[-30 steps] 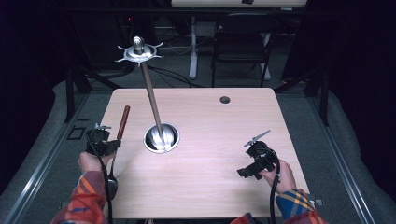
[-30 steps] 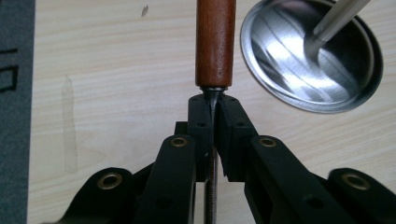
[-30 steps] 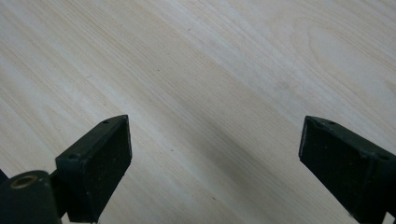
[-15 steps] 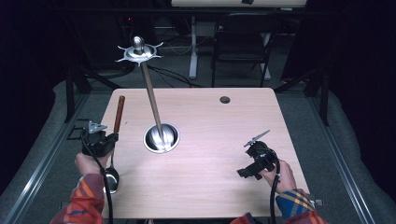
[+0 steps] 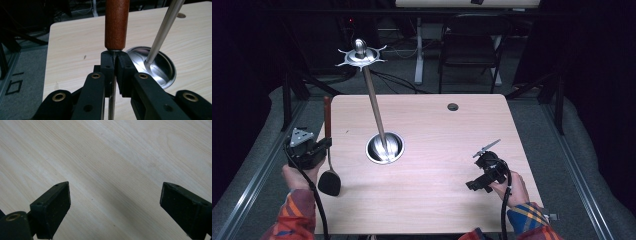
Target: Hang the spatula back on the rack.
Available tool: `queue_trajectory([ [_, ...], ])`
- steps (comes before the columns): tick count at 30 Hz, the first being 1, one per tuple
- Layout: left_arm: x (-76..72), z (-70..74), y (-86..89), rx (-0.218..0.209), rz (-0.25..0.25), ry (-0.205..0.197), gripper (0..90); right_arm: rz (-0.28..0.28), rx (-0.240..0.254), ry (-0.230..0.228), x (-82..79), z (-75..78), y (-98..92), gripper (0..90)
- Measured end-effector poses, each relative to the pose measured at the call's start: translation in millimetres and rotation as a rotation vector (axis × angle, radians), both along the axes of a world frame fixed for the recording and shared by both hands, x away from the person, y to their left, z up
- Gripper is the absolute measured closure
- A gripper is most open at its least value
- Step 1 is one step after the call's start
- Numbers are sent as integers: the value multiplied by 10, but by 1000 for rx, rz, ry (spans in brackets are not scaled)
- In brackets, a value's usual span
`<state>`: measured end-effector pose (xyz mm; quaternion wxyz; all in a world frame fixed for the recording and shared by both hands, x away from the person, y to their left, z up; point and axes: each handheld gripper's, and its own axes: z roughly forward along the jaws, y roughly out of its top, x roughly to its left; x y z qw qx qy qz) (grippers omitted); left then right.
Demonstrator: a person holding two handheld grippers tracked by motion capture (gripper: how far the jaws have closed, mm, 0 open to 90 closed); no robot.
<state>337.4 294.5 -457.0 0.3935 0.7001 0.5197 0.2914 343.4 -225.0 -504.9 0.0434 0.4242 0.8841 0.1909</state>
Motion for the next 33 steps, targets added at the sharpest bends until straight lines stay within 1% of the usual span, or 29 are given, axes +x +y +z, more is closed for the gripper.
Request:
queue_trajectory([
  [1, -8, 11, -3, -8, 0, -15, 845, -22, 33, -9, -12, -22, 12, 91],
  [2, -30, 39, -6, -11, -5, -35, 845, -10, 19, -3, -3, -13, 7, 91],
  [3, -40, 55, -7, -11, -10, -46, 845, -9, 15, -3, -3, -12, 7, 91],
  [4, -40, 55, -7, -11, -10, -46, 845, -9, 15, -3, -3, -12, 7, 91],
  [5, -49, 66, -13, -16, -12, -61, 845, -3, 6, 2, 1, -7, 5, 91],
  [6, -64, 92, -21, -20, -21, -84, 845, -2, 4, 4, 3, -8, 5, 91],
  [7, -71, 104, -26, -23, -27, -94, 845, -3, 10, 5, 2, -11, 6, 91],
  [8, -71, 104, -26, -23, -27, -94, 845, -3, 10, 5, 2, -11, 6, 91],
  [9, -77, 124, -32, -24, -43, -100, 844, -11, 20, -1, -2, -21, 7, 90],
  [12, -76, 131, -36, -31, -57, -110, 844, -13, 28, -2, -2, -22, 2, 91],
  [13, -70, 139, -39, -34, -71, -111, 844, -16, 29, -3, -4, -22, -1, 90],
  [14, -64, 142, -40, -34, -80, -113, 844, -13, 18, -4, -2, -20, -5, 90],
  [18, -50, 161, -52, -31, -96, -120, 844, -14, 18, -4, -3, -22, -7, 90],
  [19, -47, 168, -56, -31, -105, -121, 844, -5, 4, 2, 3, -12, -13, 90],
  [20, -45, 180, -56, -27, -114, -117, 844, -3, 2, 1, 8, -14, -15, 90],
  [22, -33, 189, -67, -33, -122, -124, 844, 3, -1, 5, 13, -14, -16, 90],
  [23, -25, 211, -76, -33, -134, -128, 844, -2, 0, 2, 13, -19, -12, 90],
  [24, -21, 226, -78, -30, -143, -127, 844, -3, 13, 5, 12, -23, -7, 89],
  [25, -21, 226, -78, -30, -143, -127, 844, -7, 9, 1, 11, -24, -4, 90],
  [27, 4, 276, -86, -34, -174, -136, 844, -7, 6, -1, 12, -27, 1, 90],
  [30, 22, 313, -98, -44, -188, -148, 844, -3, -4, 3, 16, -27, -2, 89],
  [31, 31, 332, -108, -49, -192, -156, 844, -13, 20, 4, 8, -45, 0, 89],
  [32, 39, 353, -119, -48, -197, -161, 844, -13, 20, 4, 8, -45, 0, 89],
  [33, 59, 395, -145, -45, -203, -167, 844, -1, -8, 7, 11, -37, -17, 89],
])
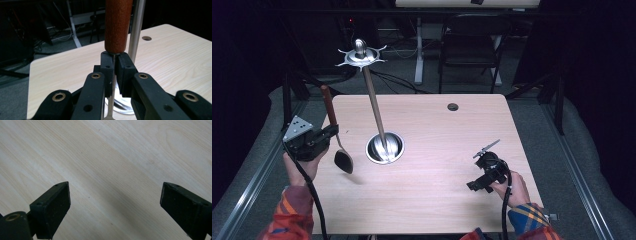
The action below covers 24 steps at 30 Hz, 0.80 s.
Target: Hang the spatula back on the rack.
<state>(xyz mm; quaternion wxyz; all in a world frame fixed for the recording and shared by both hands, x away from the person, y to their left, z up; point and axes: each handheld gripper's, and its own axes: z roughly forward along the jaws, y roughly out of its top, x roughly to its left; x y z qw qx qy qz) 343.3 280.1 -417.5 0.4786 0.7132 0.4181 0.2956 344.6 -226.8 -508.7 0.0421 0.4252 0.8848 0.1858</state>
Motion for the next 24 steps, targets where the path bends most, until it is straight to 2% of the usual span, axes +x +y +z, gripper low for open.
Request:
queue_trajectory([
  [3, 27, 43, -18, -2, -9, -2, 844, -8, 6, -1, -10, -2, -10, 89],
  [5, 51, 81, -28, -18, -19, -11, 843, -14, 13, -2, -15, -11, -19, 89],
  [6, 72, 118, -30, -28, -32, -16, 843, -10, -4, 5, -18, -9, -29, 89],
  [8, 95, 148, -34, -39, -43, -22, 843, -8, 2, 9, -28, -15, -38, 89],
  [9, 104, 165, -32, -41, -49, -21, 844, -12, -13, 7, -35, -13, -45, 89],
  [11, 128, 196, -32, -49, -61, -25, 844, -11, 8, 14, -41, -14, -54, 89],
  [14, 154, 237, -23, -53, -77, -31, 843, -22, 4, 5, -48, -22, -52, 89],
  [16, 170, 260, -12, -61, -93, -31, 843, -8, -15, 17, -39, -17, -57, 89],
  [17, 182, 269, -7, -67, -103, -30, 843, -14, -3, 13, -42, -28, -52, 89],
  [20, 200, 291, -1, -74, -123, -15, 843, -13, -13, 15, -37, -32, -46, 89],
  [24, 253, 328, -23, -83, -142, -17, 843, -10, -5, 16, -35, -40, -35, 89],
])
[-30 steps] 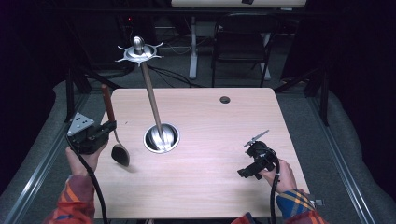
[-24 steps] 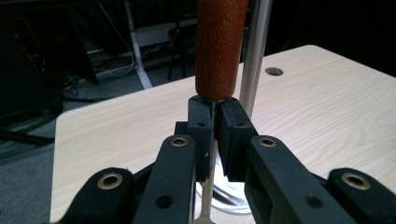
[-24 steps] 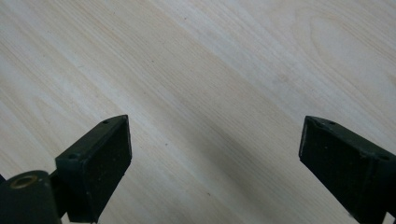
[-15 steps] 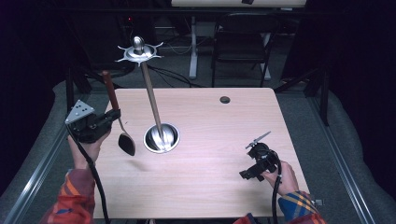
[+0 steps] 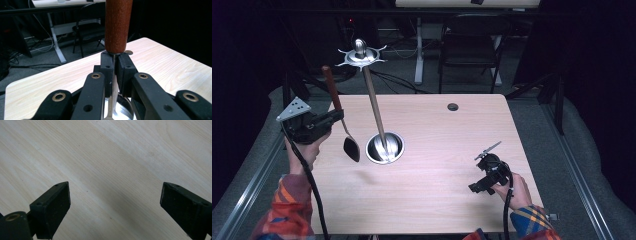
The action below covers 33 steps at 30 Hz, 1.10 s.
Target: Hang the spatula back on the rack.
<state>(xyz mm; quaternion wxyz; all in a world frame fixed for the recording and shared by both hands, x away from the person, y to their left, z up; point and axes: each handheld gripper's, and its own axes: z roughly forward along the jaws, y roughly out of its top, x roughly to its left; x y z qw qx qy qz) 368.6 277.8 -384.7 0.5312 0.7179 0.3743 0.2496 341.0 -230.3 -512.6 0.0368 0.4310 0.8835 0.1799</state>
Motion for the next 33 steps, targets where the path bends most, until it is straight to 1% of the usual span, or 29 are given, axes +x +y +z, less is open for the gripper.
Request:
queue_trajectory([
  [2, 11, 10, 1, 5, -3, 5, 843, 4, 4, 5, 1, 2, 0, 89],
  [3, 23, 13, -2, -3, -5, 1, 843, 1, 6, 4, -2, 0, 0, 89],
  [7, 63, 42, -3, -7, -13, 0, 843, -5, -8, -1, -1, -8, -7, 89],
  [8, 83, 55, -8, -8, -23, -3, 843, -7, -2, -2, -2, -11, -5, 89],
  [11, 103, 66, -18, -7, -30, -3, 843, -7, 6, 0, -4, -17, -1, 89],
  [12, 112, 71, -23, -5, -32, 0, 843, 1, -7, 5, 1, -10, -5, 89],
  [13, 137, 72, -27, -4, -37, 3, 843, -1, -5, 7, -1, -14, -5, 89],
  [14, 151, 67, -29, -8, -37, 4, 843, -1, -15, 5, -1, -13, -9, 89],
  [17, 175, 60, -24, -16, -43, 7, 843, 7, -24, 10, 0, -10, -20, 88],
  [18, 184, 59, -23, -18, -45, 12, 843, 1, -17, 8, -5, -13, -22, 88],
  [19, 195, 56, -23, -26, -50, 9, 843, -12, 1, 6, -13, -22, -20, 88],
  [20, 207, 61, -21, -28, -57, 11, 842, -4, -13, 11, -11, -17, -36, 88],
  [22, 211, 63, -23, -30, -59, 9, 843, 3, -18, 18, -9, -12, -45, 88],
  [23, 215, 68, -28, -36, -67, 5, 843, -12, -22, 12, -22, -15, -52, 88],
  [24, 214, 73, -31, -34, -69, 4, 842, -10, -24, 7, -24, -17, -60, 88],
  [26, 216, 77, -36, -35, -75, 3, 842, -17, -3, 16, -36, -17, -68, 88],
  [27, 218, 81, -41, -34, -83, 2, 842, -17, -3, 16, -36, -17, -68, 88],
  [28, 219, 87, -49, -30, -85, 1, 842, -26, -1, 6, -43, -26, -73, 88],
  [29, 228, 89, -68, -25, -90, 3, 842, -16, -5, 16, -45, -19, -88, 88],
  [31, 236, 85, -72, -28, -92, 4, 843, -21, -5, 18, -49, -17, -91, 88],
  [32, 241, 82, -76, -28, -93, 9, 843, -13, -17, 17, -47, -15, -101, 88],
  [33, 250, 80, -83, -24, -95, 10, 842, -28, -4, 13, -60, -24, -101, 88],
])
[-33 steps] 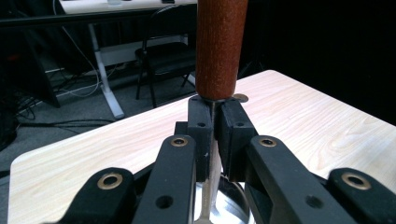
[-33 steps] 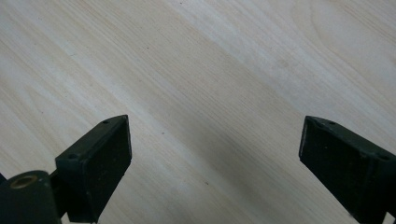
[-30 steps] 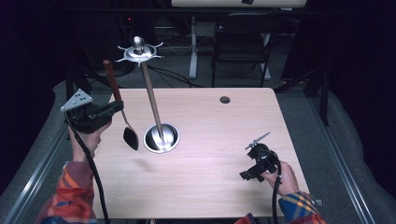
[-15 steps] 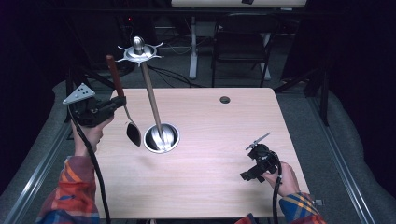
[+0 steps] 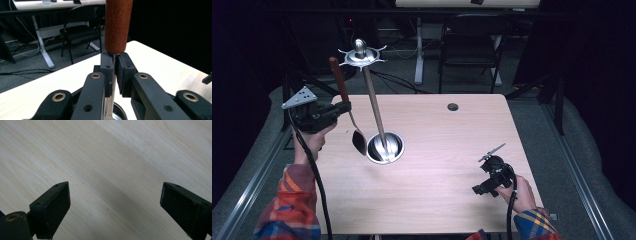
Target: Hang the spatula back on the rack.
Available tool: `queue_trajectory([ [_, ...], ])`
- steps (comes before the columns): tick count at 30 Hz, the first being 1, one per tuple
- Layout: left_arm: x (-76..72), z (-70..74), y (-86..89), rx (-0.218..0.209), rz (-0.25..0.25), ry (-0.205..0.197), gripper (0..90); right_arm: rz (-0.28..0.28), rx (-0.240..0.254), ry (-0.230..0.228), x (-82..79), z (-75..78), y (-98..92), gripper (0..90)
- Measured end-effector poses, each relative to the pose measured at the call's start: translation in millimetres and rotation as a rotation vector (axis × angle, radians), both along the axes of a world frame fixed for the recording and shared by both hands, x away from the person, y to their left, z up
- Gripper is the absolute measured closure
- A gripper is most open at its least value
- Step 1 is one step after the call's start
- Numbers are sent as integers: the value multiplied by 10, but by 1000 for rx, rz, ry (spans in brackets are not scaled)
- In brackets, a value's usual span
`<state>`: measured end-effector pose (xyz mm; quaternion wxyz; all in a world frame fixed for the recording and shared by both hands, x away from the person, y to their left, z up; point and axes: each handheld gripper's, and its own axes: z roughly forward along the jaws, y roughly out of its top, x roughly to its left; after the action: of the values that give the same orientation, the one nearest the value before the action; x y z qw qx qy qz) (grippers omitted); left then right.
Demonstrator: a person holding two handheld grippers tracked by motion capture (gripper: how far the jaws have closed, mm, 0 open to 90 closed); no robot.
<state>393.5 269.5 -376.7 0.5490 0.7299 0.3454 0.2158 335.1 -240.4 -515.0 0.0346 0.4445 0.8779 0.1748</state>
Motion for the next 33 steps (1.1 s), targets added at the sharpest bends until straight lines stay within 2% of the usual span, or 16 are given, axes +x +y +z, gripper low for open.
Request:
queue_trajectory([
  [2, 5, -1, -2, -3, -2, -2, 842, -15, 15, -11, -10, -14, 5, 88],
  [3, 8, 1, -6, -4, -2, -1, 843, 9, -12, 14, -1, 10, -11, 88],
  [5, 14, 3, -9, -3, -5, 2, 843, 1, 0, 11, -9, 4, -12, 88],
  [8, 30, -2, -16, 0, -10, 5, 842, 2, -18, 7, -11, 5, -27, 88],
  [11, 47, -12, -30, -4, -14, 8, 843, -5, -5, 11, -19, 1, -30, 88],
  [17, 81, -16, -47, 1, -22, 12, 842, -6, -4, 9, -18, -9, -50, 88],
  [22, 122, -31, -76, -11, -29, 9, 842, -12, -12, 12, -24, -21, -78, 88],
  [23, 123, -27, -81, -7, -26, 12, 842, -26, -9, 13, -37, -24, -81, 88],
  [26, 138, -27, -102, -19, -32, 10, 841, -9, -19, 20, -52, -10, -109, 88],
  [28, 146, -27, -117, -17, -34, 14, 841, -17, -15, 18, -74, -8, -116, 88],
  [30, 160, -30, -130, -18, -33, 15, 841, -45, 12, 8, -114, -26, -115, 88],
  [31, 164, -32, -135, -20, -33, 13, 841, -22, -19, 15, -109, -10, -135, 88],
  [33, 168, -34, -140, -17, -32, 13, 841, -35, -18, 5, -126, -12, -142, 88],
])
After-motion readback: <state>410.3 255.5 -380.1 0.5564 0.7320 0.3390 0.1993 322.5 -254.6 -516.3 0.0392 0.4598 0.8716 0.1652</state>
